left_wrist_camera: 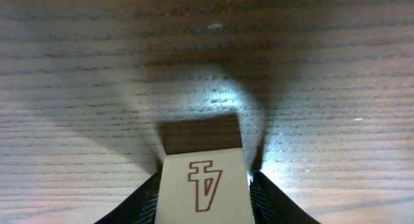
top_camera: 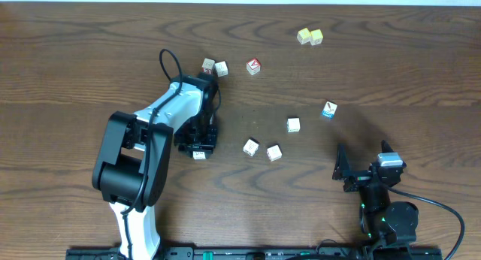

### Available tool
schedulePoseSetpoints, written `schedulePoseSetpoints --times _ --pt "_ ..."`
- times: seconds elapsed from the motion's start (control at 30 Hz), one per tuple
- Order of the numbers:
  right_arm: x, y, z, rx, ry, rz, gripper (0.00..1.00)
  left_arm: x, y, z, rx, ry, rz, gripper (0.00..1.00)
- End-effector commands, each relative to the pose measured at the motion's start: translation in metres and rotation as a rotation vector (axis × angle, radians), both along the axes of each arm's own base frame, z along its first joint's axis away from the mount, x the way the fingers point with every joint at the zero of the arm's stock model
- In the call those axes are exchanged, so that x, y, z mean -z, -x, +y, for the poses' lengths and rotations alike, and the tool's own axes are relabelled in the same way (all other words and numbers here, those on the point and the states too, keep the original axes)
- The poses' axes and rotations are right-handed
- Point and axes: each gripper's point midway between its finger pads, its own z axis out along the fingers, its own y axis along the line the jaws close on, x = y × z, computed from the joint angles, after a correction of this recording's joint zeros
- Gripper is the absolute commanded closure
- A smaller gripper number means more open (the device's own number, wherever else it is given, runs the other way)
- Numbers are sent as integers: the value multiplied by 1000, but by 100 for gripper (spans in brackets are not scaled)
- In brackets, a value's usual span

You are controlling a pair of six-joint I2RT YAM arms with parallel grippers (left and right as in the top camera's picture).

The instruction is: Lift 5 blocks

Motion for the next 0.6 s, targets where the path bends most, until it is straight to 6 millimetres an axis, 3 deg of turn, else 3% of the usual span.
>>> schedulePoseSetpoints --times 0.0,0.07,0.3,0.57 --pt "1 0 -4 16 12 -2 1 16 13 2 -36 22 74 55" --pt "1 0 -4 16 12 -2 1 16 13 2 -46 32 76 45" --pt "1 0 -4 17 12 -3 1 12 5 9 -82 39 68 45" --pt "1 0 -4 16 12 -2 1 -44 -37 39 -201 68 -32 45"
